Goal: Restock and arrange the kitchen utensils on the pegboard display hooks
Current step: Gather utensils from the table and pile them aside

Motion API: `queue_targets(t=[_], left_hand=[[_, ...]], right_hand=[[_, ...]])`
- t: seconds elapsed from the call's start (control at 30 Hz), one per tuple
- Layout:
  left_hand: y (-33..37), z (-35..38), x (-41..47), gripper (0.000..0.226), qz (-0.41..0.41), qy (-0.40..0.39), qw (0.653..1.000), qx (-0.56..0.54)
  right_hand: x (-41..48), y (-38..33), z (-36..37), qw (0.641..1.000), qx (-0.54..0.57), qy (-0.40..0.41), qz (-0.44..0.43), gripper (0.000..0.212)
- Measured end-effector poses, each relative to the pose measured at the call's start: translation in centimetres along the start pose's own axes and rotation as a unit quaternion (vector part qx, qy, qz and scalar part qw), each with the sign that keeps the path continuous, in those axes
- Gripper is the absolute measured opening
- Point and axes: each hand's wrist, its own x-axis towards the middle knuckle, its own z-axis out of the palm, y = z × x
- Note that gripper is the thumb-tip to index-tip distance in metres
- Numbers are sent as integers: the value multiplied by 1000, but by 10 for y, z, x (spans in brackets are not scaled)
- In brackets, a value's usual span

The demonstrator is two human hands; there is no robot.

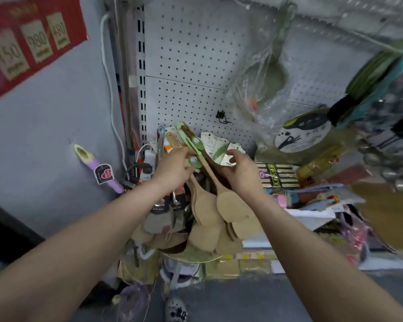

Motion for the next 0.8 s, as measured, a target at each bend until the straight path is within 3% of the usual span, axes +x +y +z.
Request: queue_targets(t=[0.33, 0.8], left_hand=[[162, 28, -66, 47, 245, -43, 968, 40], [395, 183, -109, 47, 436, -155, 886, 10]], right_hand=[[-129, 52, -139, 985, -80, 138, 60, 40], [-261, 226, -315, 926, -125, 270, 233, 29]])
